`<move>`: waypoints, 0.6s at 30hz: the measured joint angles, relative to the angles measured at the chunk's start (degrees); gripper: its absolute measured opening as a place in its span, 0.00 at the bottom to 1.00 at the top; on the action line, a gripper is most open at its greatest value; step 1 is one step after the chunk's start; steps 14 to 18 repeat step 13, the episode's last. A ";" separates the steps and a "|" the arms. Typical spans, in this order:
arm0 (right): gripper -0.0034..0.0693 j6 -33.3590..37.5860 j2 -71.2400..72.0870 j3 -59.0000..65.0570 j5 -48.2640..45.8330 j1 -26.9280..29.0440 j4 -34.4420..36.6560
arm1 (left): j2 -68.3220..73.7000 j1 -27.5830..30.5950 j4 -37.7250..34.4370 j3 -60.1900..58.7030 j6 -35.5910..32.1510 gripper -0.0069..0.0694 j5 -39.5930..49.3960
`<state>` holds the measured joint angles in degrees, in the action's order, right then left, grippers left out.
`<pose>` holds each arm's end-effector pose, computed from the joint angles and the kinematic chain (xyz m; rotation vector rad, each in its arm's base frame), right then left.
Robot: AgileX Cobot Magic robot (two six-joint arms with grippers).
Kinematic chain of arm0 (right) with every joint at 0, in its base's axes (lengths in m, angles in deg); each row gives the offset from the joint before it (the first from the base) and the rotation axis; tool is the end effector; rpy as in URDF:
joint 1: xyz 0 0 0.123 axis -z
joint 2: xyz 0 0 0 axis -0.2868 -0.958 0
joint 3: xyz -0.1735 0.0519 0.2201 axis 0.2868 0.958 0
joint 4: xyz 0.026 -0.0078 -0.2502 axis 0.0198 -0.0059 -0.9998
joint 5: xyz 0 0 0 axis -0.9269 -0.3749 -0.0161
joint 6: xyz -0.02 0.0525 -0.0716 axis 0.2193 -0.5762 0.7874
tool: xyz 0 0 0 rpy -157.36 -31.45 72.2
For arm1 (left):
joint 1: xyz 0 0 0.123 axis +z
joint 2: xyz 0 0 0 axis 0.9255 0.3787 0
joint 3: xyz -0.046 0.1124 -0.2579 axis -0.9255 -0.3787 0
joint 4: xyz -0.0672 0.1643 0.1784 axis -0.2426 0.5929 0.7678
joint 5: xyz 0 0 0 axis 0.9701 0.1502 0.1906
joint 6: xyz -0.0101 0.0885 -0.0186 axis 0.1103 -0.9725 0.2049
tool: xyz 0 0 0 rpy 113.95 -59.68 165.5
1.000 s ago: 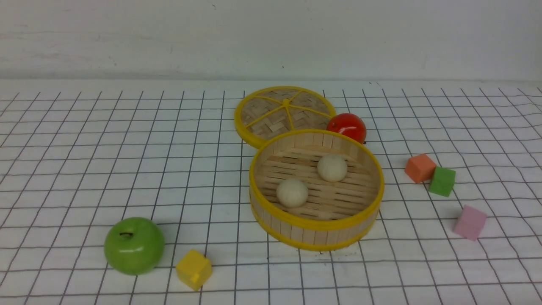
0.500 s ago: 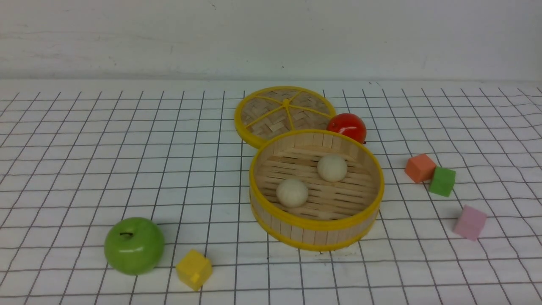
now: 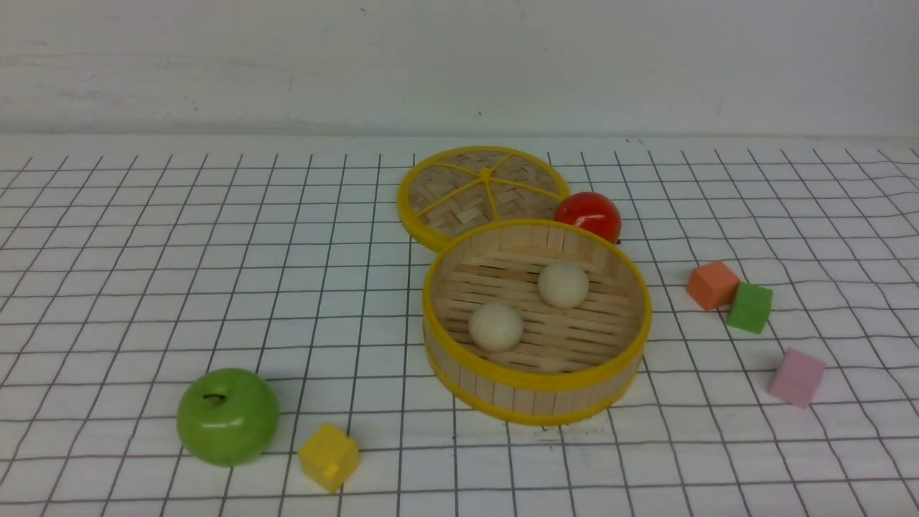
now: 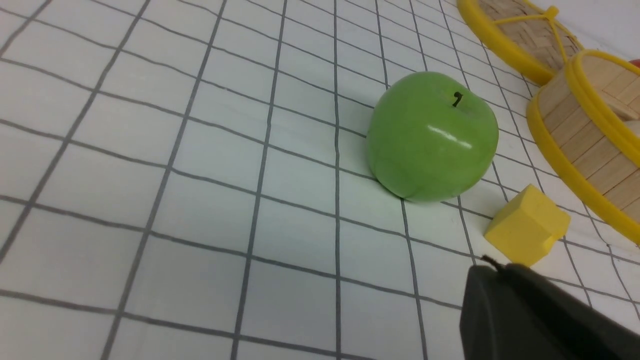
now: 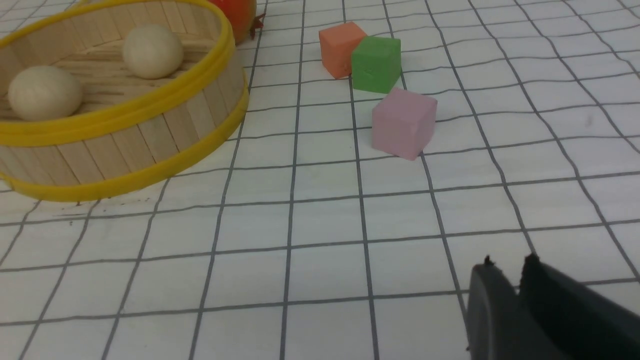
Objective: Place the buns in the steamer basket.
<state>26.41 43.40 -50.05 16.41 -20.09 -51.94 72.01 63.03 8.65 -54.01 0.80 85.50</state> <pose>0.0519 0.0027 0.1728 0.0567 1.8813 0.1174 0.0517 -0.0095 0.1695 -0.3087 1.8796 -0.4156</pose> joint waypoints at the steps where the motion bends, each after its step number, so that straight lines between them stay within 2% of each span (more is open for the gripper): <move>1: 0.17 0.00 0.00 0.00 0.00 0.00 0.00 | 0.00 0.00 0.00 0.00 0.00 0.10 0.00; 18: 0.19 0.00 0.00 0.00 0.00 0.00 0.00 | 0.00 0.00 0.00 0.00 0.00 0.10 0.00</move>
